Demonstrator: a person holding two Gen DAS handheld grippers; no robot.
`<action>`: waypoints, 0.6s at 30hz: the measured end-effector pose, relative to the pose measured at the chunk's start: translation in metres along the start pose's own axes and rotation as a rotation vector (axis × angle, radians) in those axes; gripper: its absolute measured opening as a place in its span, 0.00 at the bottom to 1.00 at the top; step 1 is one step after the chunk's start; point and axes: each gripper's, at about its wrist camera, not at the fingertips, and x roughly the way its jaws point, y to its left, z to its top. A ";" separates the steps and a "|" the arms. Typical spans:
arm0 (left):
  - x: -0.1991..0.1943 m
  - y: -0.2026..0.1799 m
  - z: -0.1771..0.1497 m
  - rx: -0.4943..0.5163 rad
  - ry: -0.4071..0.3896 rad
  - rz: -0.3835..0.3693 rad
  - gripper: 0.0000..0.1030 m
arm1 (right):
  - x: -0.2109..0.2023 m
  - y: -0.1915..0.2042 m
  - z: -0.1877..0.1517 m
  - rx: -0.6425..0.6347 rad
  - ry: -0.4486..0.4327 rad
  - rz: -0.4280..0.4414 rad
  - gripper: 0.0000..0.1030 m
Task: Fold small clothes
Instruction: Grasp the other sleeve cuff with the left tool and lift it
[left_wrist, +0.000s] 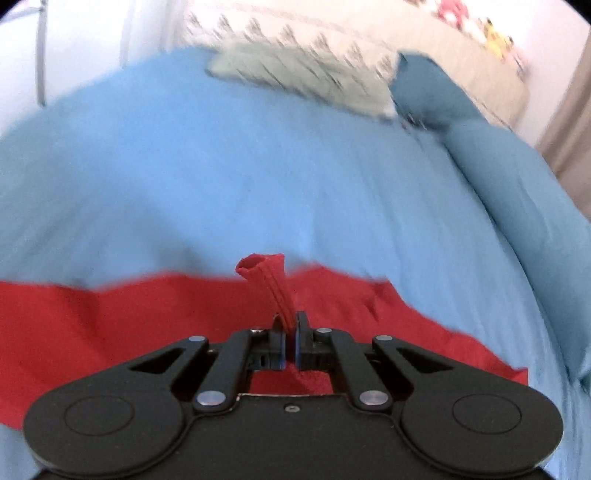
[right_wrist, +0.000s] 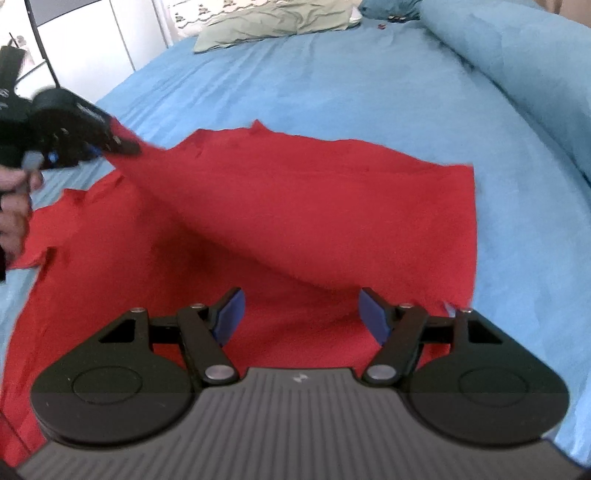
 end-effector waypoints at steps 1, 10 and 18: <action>-0.006 0.007 0.000 -0.014 -0.018 0.019 0.04 | 0.000 0.001 0.000 0.004 0.007 0.005 0.83; 0.012 0.067 -0.045 -0.081 0.053 0.113 0.04 | 0.011 0.001 -0.002 0.017 0.002 -0.133 0.84; 0.008 0.070 -0.048 -0.056 0.056 0.117 0.04 | 0.029 -0.023 -0.010 -0.110 0.023 -0.427 0.83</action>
